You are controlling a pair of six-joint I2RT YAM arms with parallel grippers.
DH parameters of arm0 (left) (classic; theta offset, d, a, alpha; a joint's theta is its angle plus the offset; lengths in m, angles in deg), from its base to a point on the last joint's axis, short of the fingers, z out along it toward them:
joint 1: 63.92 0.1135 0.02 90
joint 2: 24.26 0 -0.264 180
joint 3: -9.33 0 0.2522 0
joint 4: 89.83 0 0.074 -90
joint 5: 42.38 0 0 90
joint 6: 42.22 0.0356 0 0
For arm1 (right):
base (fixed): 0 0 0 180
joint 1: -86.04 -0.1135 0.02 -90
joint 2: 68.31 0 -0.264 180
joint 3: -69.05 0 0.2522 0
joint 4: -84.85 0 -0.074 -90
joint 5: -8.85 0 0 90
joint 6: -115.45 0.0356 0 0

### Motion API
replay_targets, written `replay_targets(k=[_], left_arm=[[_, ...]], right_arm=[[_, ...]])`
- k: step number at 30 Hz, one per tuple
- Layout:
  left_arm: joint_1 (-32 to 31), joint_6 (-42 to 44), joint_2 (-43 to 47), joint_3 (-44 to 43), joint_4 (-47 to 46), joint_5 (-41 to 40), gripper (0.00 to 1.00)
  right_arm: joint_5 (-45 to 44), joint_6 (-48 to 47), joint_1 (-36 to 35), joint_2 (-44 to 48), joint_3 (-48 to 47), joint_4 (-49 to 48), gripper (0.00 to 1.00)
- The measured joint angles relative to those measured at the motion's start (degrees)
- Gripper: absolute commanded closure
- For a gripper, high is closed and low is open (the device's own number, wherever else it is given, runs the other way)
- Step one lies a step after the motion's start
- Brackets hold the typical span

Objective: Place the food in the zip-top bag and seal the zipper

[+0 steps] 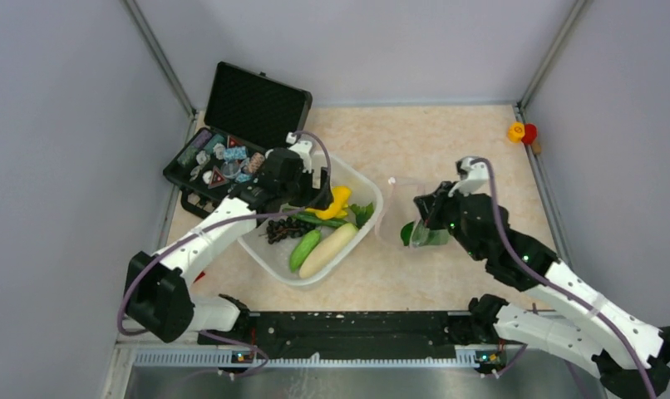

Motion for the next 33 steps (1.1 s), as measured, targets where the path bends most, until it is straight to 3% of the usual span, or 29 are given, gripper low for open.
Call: replay_targets(k=[10, 15, 19, 27, 31, 33], left_arm=[[1.6, 3.1, -14.8, -2.8, -1.8, 9.3, 0.08], [2.2, 3.2, -16.2, -2.8, -2.4, 11.0, 0.14], [2.4, 3.4, -16.2, -2.4, -4.8, 12.1, 0.27], [2.4, 4.8, -17.9, -2.3, -5.0, 13.9, 0.3], [2.4, 4.7, -18.3, -2.0, -4.9, 14.6, 0.56], [2.4, 4.9, -18.3, -2.0, -5.0, 15.0, 0.62]], right_arm=[[3.9, 4.0, 0.0, -5.0, 4.4, -2.3, 1.0], [4.3, 4.0, 0.0, -4.4, 4.4, -3.0, 1.0], [4.2, 4.6, 0.0, -1.8, 5.8, -3.6, 1.0], [3.9, 6.3, 0.0, 0.5, 6.8, -3.7, 1.0], [3.8, 7.0, 0.0, 0.4, 7.3, -3.6, 1.0], [3.7, 7.3, 0.0, 0.4, 7.4, -3.6, 1.0]])
